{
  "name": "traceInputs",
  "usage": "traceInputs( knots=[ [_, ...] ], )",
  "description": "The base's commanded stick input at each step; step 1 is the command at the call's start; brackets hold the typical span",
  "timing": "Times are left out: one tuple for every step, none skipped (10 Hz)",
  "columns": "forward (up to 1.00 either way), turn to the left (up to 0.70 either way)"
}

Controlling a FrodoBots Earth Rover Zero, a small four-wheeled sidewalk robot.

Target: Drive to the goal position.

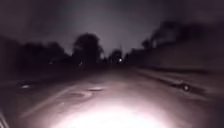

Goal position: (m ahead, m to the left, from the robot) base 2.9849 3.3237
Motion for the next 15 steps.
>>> traceInputs(
  knots=[
    [0.7, 0.0],
    [0.7, 0.0],
    [0.7, 0.0],
    [0.7, 0.0],
    [0.7, 0.0],
    [0.7, 0.0],
    [0.7, 0.0],
    [0.7, 0.0],
    [0.7, 0.0],
    [0.7, 0.0],
    [0.7, 0.0],
    [0.7, 0.0],
    [0.7, 0.0],
    [0.7, 0.0],
    [0.7, 0.0]
  ],
)
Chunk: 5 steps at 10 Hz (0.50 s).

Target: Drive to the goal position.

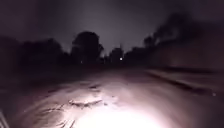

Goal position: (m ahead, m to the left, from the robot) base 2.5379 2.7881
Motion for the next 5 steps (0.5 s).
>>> traceInputs(
  knots=[
    [0.7, 0.0],
    [0.7, 0.0],
    [0.7, 0.0],
    [0.7, 0.0],
    [0.7, 0.0]
  ],
)
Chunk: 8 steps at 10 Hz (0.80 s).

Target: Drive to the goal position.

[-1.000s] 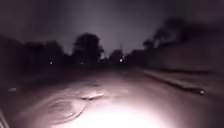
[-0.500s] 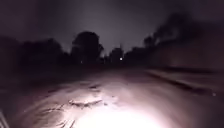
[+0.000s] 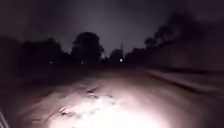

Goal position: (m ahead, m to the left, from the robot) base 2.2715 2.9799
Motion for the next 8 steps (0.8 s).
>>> traceInputs(
  knots=[
    [0.7, 0.0],
    [0.7, 0.0],
    [0.7, 0.0],
    [0.7, 0.0],
    [0.7, 0.0],
    [0.7, 0.0],
    [0.7, 0.0],
    [0.7, 0.0]
  ],
)
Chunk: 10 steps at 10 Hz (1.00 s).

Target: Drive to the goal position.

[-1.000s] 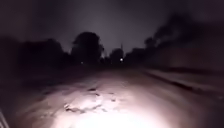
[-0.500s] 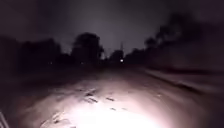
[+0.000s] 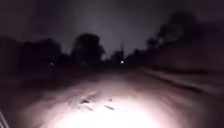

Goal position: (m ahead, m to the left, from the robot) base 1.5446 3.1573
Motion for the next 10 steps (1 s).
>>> traceInputs(
  knots=[
    [0.7, 0.0],
    [0.7, 0.0],
    [0.7, 0.0],
    [0.7, 0.0],
    [0.7, 0.0],
    [0.7, 0.0],
    [0.7, 0.0],
    [0.7, 0.0],
    [0.7, 0.0],
    [0.7, 0.0]
  ],
)
